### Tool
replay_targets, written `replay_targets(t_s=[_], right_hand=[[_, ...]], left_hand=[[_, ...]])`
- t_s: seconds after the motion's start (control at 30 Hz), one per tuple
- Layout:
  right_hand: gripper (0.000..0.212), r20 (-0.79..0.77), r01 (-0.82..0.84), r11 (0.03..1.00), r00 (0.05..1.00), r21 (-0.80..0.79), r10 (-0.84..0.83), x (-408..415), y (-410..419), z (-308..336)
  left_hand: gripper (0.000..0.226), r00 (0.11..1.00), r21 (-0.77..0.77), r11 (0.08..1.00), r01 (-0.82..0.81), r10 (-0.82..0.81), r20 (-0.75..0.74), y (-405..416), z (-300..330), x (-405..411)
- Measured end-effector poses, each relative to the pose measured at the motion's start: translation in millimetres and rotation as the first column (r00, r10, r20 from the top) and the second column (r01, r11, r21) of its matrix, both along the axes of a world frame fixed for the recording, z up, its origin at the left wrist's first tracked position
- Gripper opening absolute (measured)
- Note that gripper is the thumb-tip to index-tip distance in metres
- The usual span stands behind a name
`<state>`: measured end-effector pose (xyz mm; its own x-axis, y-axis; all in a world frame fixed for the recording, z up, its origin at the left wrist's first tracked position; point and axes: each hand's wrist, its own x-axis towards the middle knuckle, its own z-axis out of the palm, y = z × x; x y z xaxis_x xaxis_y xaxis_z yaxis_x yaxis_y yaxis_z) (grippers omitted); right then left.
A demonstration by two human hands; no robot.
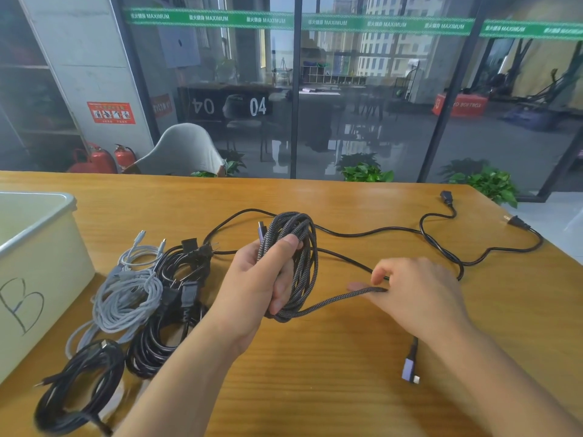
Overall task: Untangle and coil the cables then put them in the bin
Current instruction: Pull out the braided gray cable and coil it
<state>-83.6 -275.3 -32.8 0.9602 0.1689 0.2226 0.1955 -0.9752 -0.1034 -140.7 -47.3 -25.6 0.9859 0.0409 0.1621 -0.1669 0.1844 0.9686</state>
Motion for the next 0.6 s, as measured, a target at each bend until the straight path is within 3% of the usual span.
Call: replay_targets(t_s=[0.1, 0.17, 0.23, 0.33, 0.47, 0.53, 0.6], right_hand=[[0.083, 0.025, 0.057, 0.998, 0.998, 0.018, -0.057, -5, 2, 3], [0.087, 0.073, 0.042, 0.992, 0.996, 0.118, -0.05, -7, 3, 2], [0.067, 0.089, -0.012, 0.946, 0.996, 0.324, -0.018, -8, 2, 0], [0.022, -0.008, -0.072, 0.696, 0.994, 0.715, 0.111, -6, 4, -7], [0.04, -0.132, 0.043, 0.302, 0.951, 0.952, 0.279, -4, 5, -3], [0.034, -0.178, 0.161, 0.077, 0.921, 0.984, 0.346, -4, 6, 3], [0.021, -0.19, 0.22, -0.051, 0.919, 0.974, 0.346, -3, 6, 4]], left_hand=[[0.031, 1.0, 0.011, 1.0, -0.022, 0.022, 0.009, 1, 1, -1], [0.032, 1.0, 0.003, 1.0, -0.007, 0.007, 0.012, -1, 1, -1], [0.038, 1.0, 0.001, 1.0, 0.024, -0.024, 0.012, -4, 2, -2], [0.049, 0.998, 0.04, 0.997, 0.068, -0.068, 0.013, -7, 1, -2], [0.054, 0.995, 0.081, 0.992, 0.097, -0.098, 0.006, -10, -1, -3], [0.05, 0.993, 0.112, 0.987, 0.113, -0.114, 0.004, -11, -2, -3], [0.044, 0.989, 0.171, 0.975, 0.14, -0.146, 0.022, -14, -2, -5]])
